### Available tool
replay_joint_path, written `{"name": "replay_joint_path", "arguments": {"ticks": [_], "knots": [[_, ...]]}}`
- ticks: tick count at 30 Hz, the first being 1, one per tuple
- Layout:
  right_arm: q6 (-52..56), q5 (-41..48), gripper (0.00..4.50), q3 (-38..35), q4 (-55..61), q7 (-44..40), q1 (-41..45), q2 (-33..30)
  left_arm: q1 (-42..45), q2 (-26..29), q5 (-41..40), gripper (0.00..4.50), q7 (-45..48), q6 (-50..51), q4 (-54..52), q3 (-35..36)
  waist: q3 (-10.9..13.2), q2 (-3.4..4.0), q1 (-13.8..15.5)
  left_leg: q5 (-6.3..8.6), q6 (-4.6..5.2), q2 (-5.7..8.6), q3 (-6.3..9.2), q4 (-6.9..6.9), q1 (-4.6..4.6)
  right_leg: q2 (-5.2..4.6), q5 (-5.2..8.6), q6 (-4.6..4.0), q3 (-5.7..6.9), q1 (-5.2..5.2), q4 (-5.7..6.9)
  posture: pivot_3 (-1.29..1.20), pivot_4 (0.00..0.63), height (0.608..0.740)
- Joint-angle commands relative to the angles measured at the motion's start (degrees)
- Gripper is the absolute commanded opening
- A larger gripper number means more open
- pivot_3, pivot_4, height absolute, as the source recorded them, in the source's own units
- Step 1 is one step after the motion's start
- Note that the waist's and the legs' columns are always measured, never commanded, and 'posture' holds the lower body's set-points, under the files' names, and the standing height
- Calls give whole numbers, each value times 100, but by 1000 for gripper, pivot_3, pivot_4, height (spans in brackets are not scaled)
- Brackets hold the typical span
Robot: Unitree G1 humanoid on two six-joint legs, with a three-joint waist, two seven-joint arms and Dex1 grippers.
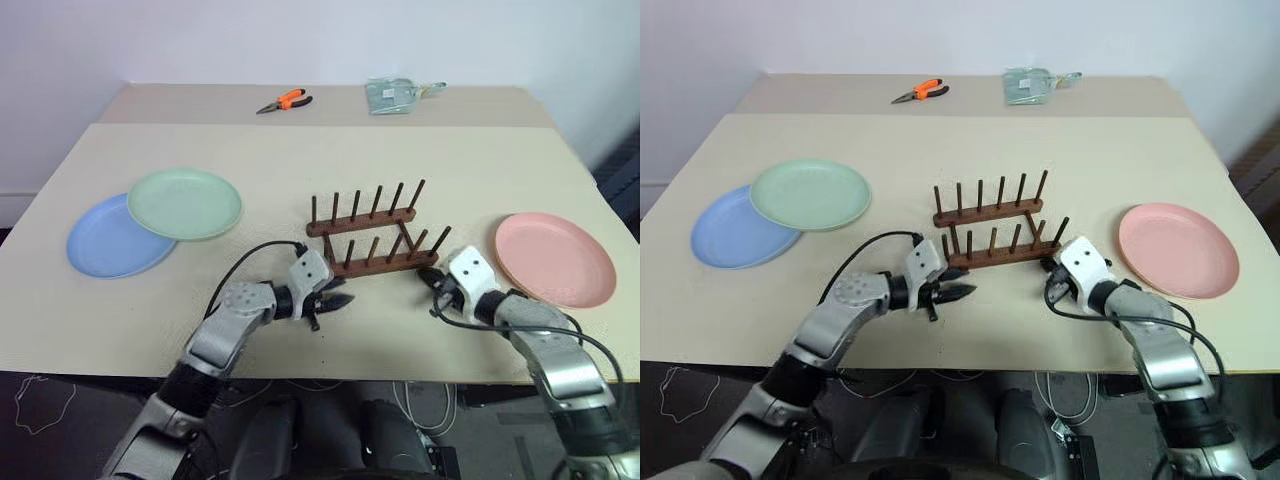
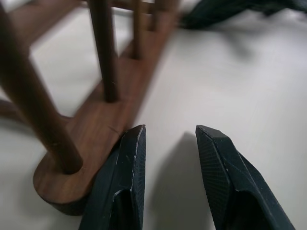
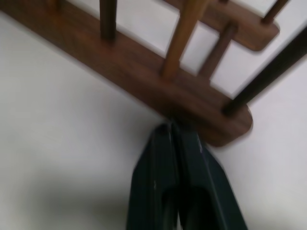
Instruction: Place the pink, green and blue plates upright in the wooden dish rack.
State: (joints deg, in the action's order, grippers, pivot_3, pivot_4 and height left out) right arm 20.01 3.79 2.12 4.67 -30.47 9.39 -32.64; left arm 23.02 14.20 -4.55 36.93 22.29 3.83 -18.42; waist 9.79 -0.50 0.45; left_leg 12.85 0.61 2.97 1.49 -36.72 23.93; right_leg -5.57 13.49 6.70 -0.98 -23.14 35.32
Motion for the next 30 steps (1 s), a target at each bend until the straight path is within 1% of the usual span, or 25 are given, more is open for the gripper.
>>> {"name": "replay_joint_path", "arguments": {"ticks": [1, 4, 7, 8, 10, 11, 14, 17, 19, 21, 22, 24, 27, 28, 30], "knots": [[-153, -419, 24, 120, -719, 483, 477, 229, 171, 58, 396, 1699, -909, -136, 896, 510, -3, -4, -49, 0, 0, -1, 0, 0, -5, 3, 0, 0, -1, 2, 2, 0, 150, 738], [-235, -494, 24, 124, -1206, 653, 881, 425, 296, 53, 388, 1699, -974, -383, 1173, 553, -7, -5, -108, 0, 0, -2, 1, 0, -13, 7, -1, 4, -1, 7, 9, 0, 150, 738], [-350, -494, 24, 106, -1350, 580, 1011, 431, 334, 70, 435, 1699, -970, -569, 1276, 523, -9, -5, -108, 0, 0, 0, 1, 0, -18, 6, -9, 18, -1, 10, 15, 0, 150, 738], [-352, -447, 257, 59, -1330, 517, 1011, 408, 342, 76, 445, 1681, -983, -619, 1299, 526, -10, -5, -110, 0, 0, 0, 1, 0, -19, 6, -10, 18, -1, 11, 16, 0, 150, 738], [-337, -322, 855, -90, -1059, 303, 872, 226, 306, 73, 360, 1681, -914, -674, 1218, 568, -11, -3, -109, 0, 0, 1, 1, 0, -21, 5, -10, 18, -2, 13, 15, 0, 150, 738], [-386, -288, 1296, -212, -814, 205, 744, 72, 241, 87, 263, 1681, -779, -703, 1065, 572, -11, -4, -108, 0, 0, 1, 1, 0, -21, 5, -10, 18, -2, 14, 15, 0, 150, 738], [-433, -141, 2862, -726, -31, -39, 316, -443, -2, 182, 27, 1681, -350, -830, 544, 533, -10, -3, -106, 1, 0, 4, 1, 15, -20, 0, -9, 19, -2, 11, 12, 0, 150, 738], [-189, -63, 4332, -1326, 481, -209, -163, -988, -181, 224, -168, 1681, -53, -781, 184, 547, -8, 1, -95, 1, 0, 8, -1, 35, -14, -5, -8, 21, -6, -2, 1, 0, 150, 738], [-34, -26, 4332, -1507, 634, -255, -340, -1137, -238, 231, -231, 1681, 71, -782, 65, 547, -7, 0, -94, 1, 0, 8, -1, 35, -14, -5, -7, 19, -6, -2, 0, 0, 150, 738], [58, -9, 4332, -1575, 716, -274, -431, -1200, -263, 224, -236, 1681, 130, -765, 6, 549, -8, -3, -104, 1, 0, 6, -1, 35, -14, -5, 0, 5, -6, -1, -1, 0, 150, 738], [252, 24, 4332, -1723, 741, -221, -579, -1169, -272, 205, -280, 1681, 237, -788, -37, 515, -7, -3, -99, 1, 0, 4, -1, 34, -15, -4, 0, 4, -6, -1, -1, 0, 150, 738], [605, -119, 4332, -1892, 663, 79, -855, -1070, -229, 130, -374, 1681, 422, -816, -62, 464, -7, -4, -70, 1, 0, 4, -1, 34, -13, -5, 1, 3, -5, 0, -2, 0, 150, 738], [942, -223, 4332, -1874, 514, 373, -940, -954, -136, -2, -452, 1681, 515, -769, -47, 469, -7, -3, -6, 1, 1, 9, -2, 32, -2, -9, 1, 3, -6, -5, -10, 0, 150, 738], [1044, -183, 4104, -1875, 526, 416, -927, -897, -123, -22, -465, 1681, 547, -769, -51, 470, -7, -2, -3, 1, 1, 9, -3, 28, 3, -10, 1, 2, -7, -10, -10, 0, 150, 738], [1232, -158, 3478, -1860, 497, 534, -860, -781, -126, -35, -465, 1681, 589, -771, -81, 468, -7, -1, -2, 1, 1, 8, -3, 27, 4, -10, 1, 2, -8, -12, -10, 0, 150, 738]]}}
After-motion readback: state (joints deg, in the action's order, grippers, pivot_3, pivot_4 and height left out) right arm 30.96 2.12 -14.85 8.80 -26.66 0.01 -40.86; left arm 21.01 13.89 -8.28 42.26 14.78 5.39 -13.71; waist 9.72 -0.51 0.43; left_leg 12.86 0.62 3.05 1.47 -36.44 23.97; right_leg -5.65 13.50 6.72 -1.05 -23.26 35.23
